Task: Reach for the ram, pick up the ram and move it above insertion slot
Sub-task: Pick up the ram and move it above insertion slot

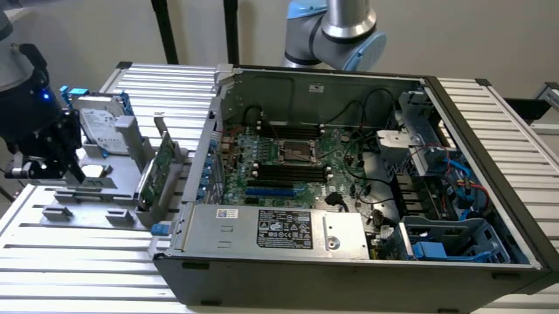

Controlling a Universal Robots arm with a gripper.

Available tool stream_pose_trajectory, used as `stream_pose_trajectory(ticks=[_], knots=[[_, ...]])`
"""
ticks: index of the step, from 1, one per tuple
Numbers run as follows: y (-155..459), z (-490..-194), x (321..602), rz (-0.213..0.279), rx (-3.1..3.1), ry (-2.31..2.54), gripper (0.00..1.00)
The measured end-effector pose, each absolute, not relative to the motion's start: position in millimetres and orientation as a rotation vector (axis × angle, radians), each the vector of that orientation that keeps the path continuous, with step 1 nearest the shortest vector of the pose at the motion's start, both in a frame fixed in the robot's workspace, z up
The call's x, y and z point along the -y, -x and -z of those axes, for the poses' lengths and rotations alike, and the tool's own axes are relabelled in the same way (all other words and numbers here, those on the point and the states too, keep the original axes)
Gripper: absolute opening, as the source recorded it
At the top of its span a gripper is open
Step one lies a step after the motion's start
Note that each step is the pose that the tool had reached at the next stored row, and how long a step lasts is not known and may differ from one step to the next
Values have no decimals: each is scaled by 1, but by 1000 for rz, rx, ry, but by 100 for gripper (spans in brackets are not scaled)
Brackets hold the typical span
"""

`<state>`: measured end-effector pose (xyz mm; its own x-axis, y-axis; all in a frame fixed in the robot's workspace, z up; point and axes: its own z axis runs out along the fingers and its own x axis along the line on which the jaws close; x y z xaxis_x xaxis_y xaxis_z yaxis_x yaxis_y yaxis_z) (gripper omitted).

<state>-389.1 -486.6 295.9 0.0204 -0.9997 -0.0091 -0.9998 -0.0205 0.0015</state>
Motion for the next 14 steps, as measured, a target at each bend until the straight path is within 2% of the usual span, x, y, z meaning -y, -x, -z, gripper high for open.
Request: stream_pose_trajectory(ticks=[14], knots=[[354, -355, 487, -37, -2158, 2256, 13]])
